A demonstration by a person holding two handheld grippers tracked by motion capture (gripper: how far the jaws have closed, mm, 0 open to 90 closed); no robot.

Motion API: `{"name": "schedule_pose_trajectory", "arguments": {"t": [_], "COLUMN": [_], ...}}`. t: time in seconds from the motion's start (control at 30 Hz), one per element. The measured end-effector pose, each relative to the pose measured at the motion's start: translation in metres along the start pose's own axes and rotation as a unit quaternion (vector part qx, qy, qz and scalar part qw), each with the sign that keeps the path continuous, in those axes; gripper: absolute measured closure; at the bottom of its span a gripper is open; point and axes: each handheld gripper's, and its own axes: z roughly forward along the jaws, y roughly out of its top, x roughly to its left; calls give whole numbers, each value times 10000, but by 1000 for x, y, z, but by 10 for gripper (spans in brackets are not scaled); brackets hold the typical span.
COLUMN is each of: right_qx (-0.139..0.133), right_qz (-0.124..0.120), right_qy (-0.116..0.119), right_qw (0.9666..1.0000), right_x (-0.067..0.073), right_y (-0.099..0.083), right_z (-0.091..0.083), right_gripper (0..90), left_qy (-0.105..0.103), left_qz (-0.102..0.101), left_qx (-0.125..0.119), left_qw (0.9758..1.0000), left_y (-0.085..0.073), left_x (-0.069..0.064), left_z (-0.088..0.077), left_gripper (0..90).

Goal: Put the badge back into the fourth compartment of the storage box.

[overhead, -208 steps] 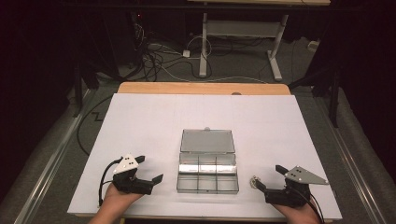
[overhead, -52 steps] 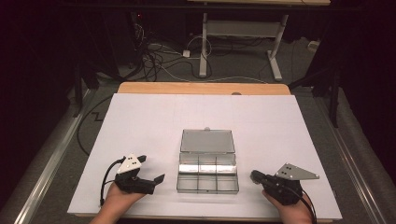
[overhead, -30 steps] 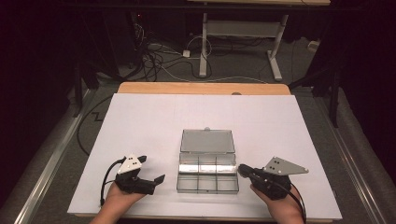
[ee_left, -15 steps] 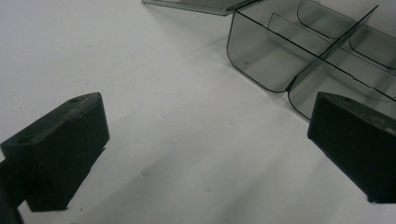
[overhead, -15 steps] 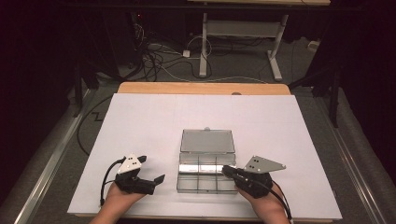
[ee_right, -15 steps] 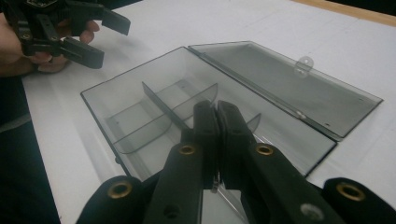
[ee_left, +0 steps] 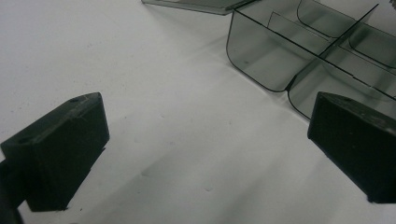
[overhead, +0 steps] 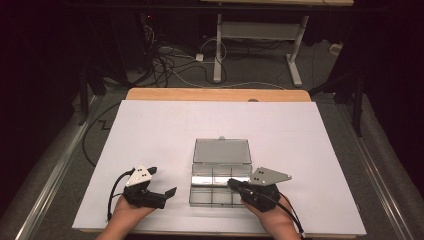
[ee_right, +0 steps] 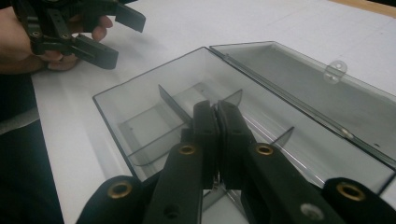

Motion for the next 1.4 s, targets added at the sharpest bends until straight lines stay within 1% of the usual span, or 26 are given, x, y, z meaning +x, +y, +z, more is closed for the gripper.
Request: {"name": "schedule_pose_trajectory", "arguments": {"t": [0.07, 0.37, 0.47, 0.57, 0.77, 0.93, 1.13, 1.4], "right_qx": [8, -12, -9, -4, 23, 46, 79, 66], "right_qz": [14, -131, -174, -228, -321, -386, -449, -491], "right_qy": [34, 162, 226, 287, 406, 460, 461, 528], "right_qw": [10000, 9998, 9996, 9993, 9987, 9982, 9979, 9974], "right_x": [2, 11, 14, 17, 27, 34, 40, 47], "right_y": [2, 10, 13, 15, 20, 23, 27, 28], "right_z": [3, 13, 18, 22, 33, 41, 48, 50], "right_gripper": [882, 882, 882, 882, 882, 882, 883, 883], "left_qy": [4, -7, -6, 7, 25, -1, 8, 24], "left_qz": [-24, -6, -52, -47, -31, -40, -34, -18], "left_qx": [-8, -10, 2, -1, -4, -7, -13, -10], "left_qw": [10000, 10000, 10000, 10000, 10000, 10000, 10000, 10000], "left_y": [0, 0, 0, 0, 0, 0, 0, 0], "left_x": [0, 0, 1, 1, 0, 1, 0, 0], "left_z": [0, 0, 0, 0, 0, 0, 0, 0], "left_gripper": [0, 0, 0, 0, 0, 0, 0, 0]}}
